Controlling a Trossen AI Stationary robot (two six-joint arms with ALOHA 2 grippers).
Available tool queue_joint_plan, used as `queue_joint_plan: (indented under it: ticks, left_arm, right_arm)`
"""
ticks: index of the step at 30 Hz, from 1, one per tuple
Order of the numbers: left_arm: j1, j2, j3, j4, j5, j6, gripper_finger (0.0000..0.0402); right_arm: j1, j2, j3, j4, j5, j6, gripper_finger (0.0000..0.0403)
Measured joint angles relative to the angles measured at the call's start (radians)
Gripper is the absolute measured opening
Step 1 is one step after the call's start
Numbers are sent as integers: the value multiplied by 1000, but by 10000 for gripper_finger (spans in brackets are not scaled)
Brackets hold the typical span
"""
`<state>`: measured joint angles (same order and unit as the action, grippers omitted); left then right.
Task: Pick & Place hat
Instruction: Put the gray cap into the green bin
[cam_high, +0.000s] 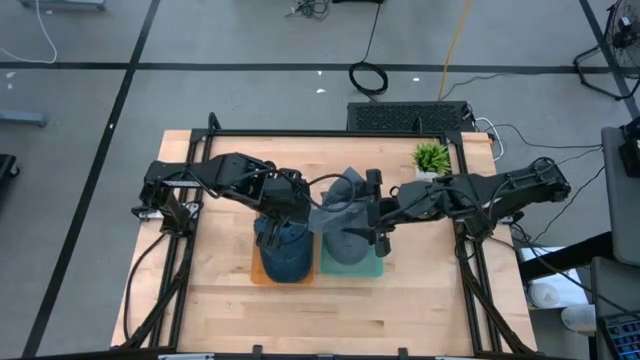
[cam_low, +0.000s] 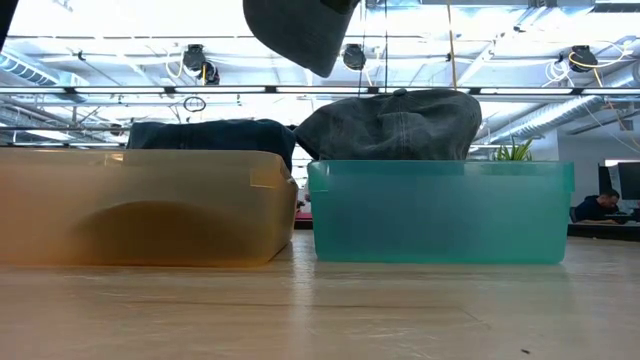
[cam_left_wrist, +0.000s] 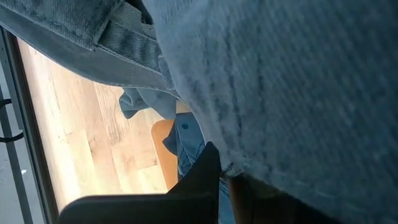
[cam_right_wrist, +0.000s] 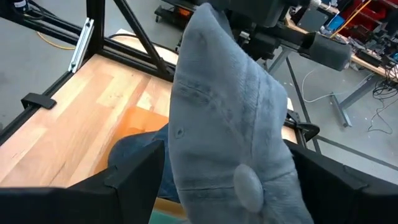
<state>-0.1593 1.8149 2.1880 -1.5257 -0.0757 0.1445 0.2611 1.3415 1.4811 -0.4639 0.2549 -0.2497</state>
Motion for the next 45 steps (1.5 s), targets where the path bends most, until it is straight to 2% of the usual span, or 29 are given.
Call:
queue_joint_plan:
  ticks: [6, 16, 25, 30, 35, 41, 45]
  left_arm:
    - [0, 0, 0, 0, 0, 0, 8]
    - [1, 0, 0, 2, 0, 0, 8]
    - [1, 0, 0, -7, 0, -9, 8]
    - [1, 0, 0, -24, -2, -29, 8]
    - [0, 0, 0, -25, -16, -61, 11]
    - [14, 0, 0, -36, -21, -143, 16]
    - [35, -9, -1, -44, -53, -200, 47]
  right_arm:
    - [-5, -2, 0, -36, -105, 23, 293]
    - [-5, -2, 0, -49, -102, 29, 245]
    - [-5, -2, 0, -19, -95, 21, 150]
    - [-5, -2, 0, -11, -24, 22, 82]
    - [-5, -2, 0, -12, -21, 28, 11]
    - [-5, -2, 0, -14, -19, 22, 6]
    - [-4, -6, 0, -29, -20, 24, 5]
